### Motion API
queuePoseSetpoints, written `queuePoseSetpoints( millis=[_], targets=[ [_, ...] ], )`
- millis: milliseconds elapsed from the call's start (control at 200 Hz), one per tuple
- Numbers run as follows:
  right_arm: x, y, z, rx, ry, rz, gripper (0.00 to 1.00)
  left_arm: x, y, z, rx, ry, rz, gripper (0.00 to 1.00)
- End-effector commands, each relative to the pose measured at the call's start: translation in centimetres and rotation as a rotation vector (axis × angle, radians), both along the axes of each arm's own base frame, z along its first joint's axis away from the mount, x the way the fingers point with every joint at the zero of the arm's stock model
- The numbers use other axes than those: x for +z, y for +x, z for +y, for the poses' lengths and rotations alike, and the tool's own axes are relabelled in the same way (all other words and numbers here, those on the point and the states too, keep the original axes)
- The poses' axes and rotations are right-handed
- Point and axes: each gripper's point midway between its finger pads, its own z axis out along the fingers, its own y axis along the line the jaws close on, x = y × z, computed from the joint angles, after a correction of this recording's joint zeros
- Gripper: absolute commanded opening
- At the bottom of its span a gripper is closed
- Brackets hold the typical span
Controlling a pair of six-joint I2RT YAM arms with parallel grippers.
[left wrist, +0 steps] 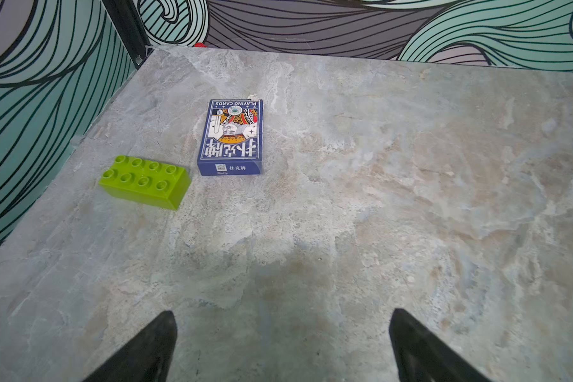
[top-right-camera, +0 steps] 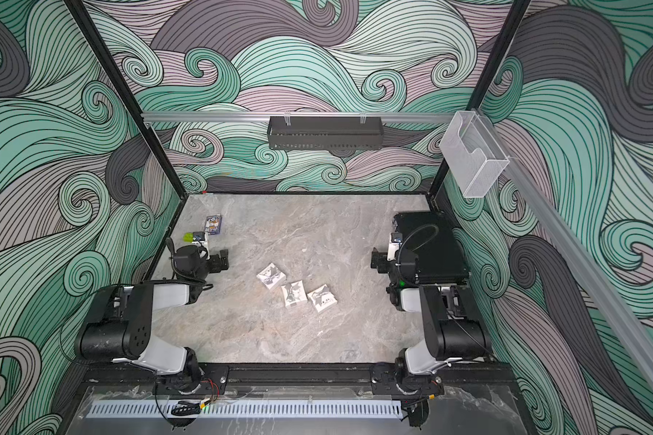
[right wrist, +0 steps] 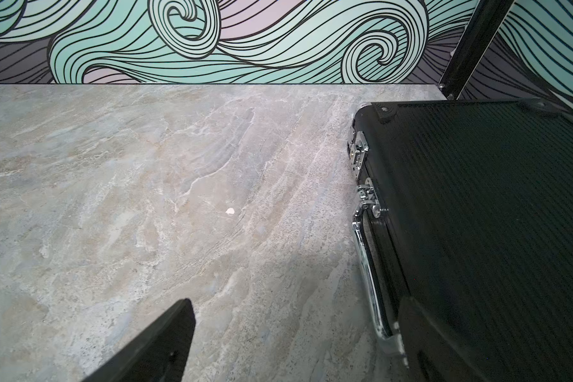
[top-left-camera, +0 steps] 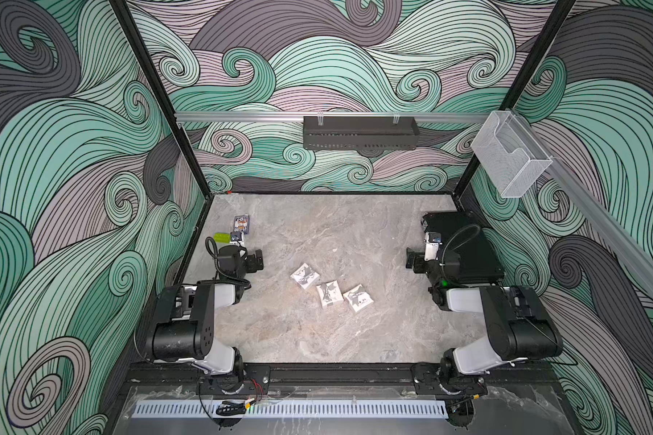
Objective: Take the necklace out of the lift-off lid jewelry box
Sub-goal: Pick up the jewelry box from the center of the board.
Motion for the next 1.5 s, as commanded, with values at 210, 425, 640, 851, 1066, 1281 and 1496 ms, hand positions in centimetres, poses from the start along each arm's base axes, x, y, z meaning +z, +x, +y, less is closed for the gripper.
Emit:
queuePoseSetpoints(
  millis=[210,425,640,851,1066,1281,1496],
  targets=[
    [0.9,0.7,-0.1,0.006,-0.001,-0.032,0.99,1.2,1.1,0.0,0.002,-0.013,-0.041,0.99],
    [1.0,0.8,-0.1,0.007,-0.003,-0.035,0.99,1.2,1.1,0.1,0.004,-0.014,-0.043,0.99],
    [0.9,0.8,-0.1,0.007,-0.003,-0.032,0.99,1.2,1.1,0.1,0.005,-0.014,-0.041,0.99],
    [1.0,0.7,0.0,0.008,-0.005,-0.035,0.99,1.3,1.1,0.1,0.004,-0.014,-0.043,0.98],
    [2.5,0.8,-0.4,-0.041,-0.020,0.061,0.99,2.5,1.2,-0.6,-0.038,-0.002,-0.016,0.96],
    [6.2,-0.9,3.0,0.008,-0.053,0.201,0.99,4.9,-0.1,-4.4,-0.110,0.001,0.035,0.96],
    [8.0,-6.1,9.4,0.195,-0.040,0.397,0.93,8.2,-2.0,-9.2,-0.205,0.095,0.037,0.97]
  ],
)
